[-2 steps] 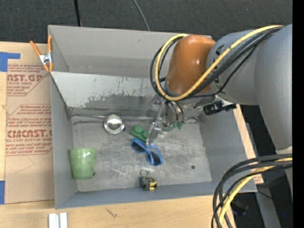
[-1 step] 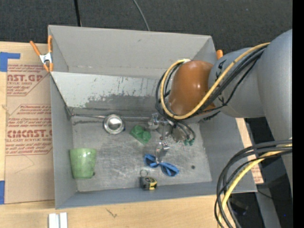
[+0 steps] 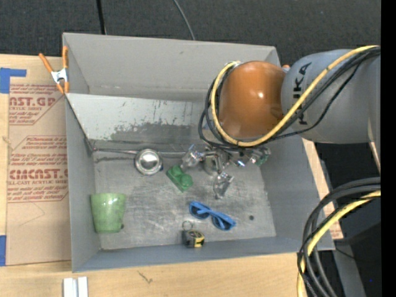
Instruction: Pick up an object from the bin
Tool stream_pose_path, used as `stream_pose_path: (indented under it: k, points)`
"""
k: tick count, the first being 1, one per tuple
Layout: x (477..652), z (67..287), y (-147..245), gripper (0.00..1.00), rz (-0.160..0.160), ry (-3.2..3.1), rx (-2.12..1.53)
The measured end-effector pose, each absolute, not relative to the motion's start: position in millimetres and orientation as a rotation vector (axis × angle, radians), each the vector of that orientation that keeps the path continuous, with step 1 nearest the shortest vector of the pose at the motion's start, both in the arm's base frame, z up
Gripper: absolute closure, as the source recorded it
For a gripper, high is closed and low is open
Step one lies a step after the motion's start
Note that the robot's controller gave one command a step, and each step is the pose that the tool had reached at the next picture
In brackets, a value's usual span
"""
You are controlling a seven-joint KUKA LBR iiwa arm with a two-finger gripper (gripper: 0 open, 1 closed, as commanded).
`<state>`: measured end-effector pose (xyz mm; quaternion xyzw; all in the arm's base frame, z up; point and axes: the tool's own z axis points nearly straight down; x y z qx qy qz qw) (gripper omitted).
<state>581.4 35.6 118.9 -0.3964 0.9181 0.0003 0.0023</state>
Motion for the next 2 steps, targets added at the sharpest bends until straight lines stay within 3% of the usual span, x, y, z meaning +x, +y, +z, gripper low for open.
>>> stream_pose_path:
  k: [1, 2]
  points:
    - [562.7, 106.3, 34.3, 0.00, -0.012, 2.719, -1.512]
    - [544.5, 126.2, 30.1, 0.00, 0.001, 2.427, -1.991]
